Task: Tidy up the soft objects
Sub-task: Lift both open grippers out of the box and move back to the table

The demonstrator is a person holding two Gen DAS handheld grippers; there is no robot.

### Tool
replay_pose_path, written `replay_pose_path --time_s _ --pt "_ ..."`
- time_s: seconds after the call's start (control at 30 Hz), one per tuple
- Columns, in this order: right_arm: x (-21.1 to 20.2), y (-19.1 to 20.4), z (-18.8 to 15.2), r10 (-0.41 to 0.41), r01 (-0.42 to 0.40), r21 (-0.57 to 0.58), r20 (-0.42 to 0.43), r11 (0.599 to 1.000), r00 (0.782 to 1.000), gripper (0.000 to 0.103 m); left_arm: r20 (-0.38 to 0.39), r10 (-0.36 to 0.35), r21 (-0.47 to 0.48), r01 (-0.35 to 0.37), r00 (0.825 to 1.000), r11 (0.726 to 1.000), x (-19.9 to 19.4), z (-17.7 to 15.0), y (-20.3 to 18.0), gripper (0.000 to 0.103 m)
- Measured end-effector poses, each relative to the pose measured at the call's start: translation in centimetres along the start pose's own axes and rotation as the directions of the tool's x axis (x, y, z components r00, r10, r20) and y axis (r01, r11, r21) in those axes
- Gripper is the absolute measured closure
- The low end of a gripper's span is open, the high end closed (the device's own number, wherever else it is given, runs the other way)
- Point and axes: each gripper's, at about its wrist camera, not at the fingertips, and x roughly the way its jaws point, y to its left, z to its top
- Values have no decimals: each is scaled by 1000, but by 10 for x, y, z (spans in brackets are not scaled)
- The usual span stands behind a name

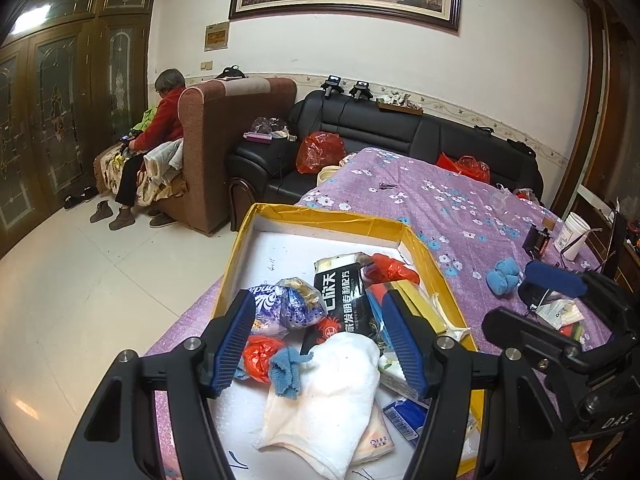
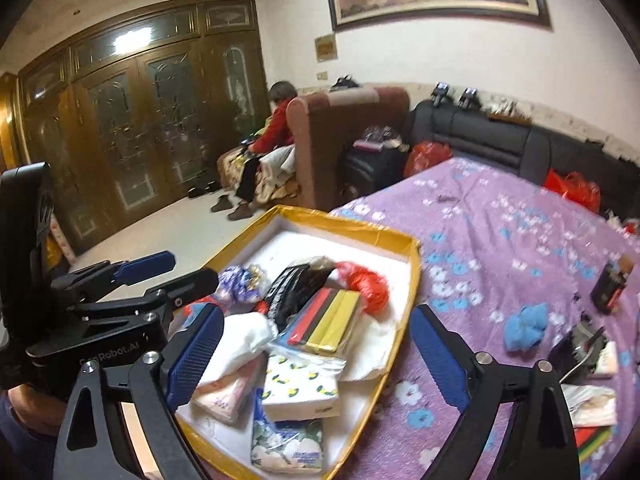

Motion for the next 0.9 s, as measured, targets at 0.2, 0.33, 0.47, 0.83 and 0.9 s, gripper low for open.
replay_pose_path --time_s 0.2,0.33,0.47,0.83,0.9 --pt "-5 7 -2 -53 56 -44 54 997 997 5 2 1 -1 -1 1000 1000 0 -1 -1 38" --pt "-7 11 -3 -96 102 -69 90 992 991 5 6 9 -2 -9 1000 1000 -1 1 1 38" --pt "-11 12 -6 -104 114 -75 127 991 986 5 13 8 -14 -8 1000 1000 -2 1 1 38" --pt "-20 -50 -25 -19 16 99 29 995 999 5 21 -19 -9 19 1000 1000 -7 -4 -19 37" --pt "-29 -70 -33 -22 19 138 23 990 1000 5 29 -51 13 51 998 999 -12 -6 -33 37"
